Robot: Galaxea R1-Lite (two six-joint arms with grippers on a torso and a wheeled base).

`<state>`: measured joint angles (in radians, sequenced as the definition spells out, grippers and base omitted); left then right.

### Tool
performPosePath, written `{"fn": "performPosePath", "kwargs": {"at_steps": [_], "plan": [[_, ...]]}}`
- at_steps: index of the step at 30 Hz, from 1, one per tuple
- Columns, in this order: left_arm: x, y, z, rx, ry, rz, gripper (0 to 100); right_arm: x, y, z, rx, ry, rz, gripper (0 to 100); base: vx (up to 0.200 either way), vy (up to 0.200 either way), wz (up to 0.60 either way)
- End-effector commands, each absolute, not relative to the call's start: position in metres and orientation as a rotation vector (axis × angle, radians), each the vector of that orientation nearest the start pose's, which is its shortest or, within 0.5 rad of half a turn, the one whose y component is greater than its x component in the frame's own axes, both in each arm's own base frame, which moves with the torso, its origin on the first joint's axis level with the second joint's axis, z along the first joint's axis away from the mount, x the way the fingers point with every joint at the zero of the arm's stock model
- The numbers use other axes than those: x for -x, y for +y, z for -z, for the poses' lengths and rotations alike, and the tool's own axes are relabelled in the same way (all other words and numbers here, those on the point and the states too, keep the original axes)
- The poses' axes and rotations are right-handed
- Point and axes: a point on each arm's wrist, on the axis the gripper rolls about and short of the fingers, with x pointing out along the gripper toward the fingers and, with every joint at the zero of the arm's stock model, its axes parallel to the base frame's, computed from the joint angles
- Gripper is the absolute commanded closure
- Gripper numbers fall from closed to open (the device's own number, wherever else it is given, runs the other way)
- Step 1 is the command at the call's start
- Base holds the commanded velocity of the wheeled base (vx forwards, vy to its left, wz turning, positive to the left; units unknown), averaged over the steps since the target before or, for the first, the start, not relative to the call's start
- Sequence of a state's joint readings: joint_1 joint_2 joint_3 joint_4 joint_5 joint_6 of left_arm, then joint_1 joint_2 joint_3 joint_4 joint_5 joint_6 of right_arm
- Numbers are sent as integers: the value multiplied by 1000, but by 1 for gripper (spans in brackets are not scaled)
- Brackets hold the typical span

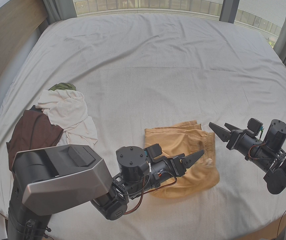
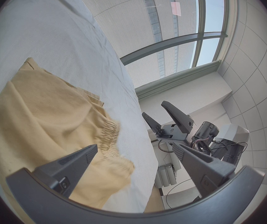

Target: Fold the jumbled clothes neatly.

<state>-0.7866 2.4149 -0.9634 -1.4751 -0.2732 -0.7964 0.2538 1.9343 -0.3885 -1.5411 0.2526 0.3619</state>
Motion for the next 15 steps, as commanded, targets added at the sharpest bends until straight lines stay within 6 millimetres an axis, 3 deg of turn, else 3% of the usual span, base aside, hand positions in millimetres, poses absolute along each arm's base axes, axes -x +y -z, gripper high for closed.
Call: {"fn": "performPosePath", "kwargs": {"at_steps": [1,6,15], "plan": [[-293,-302,-39,724,392,1010,0,-277,78,-106,-354,100,-502,0,0,0,0],[-295,-296,-43,705,361,985,0,-277,78,-105,-354,104,-500,0,0,0,0],[-291,-234,-88,640,243,890,0,-275,80,-100,-354,130,-503,0,0,0,0]]}}
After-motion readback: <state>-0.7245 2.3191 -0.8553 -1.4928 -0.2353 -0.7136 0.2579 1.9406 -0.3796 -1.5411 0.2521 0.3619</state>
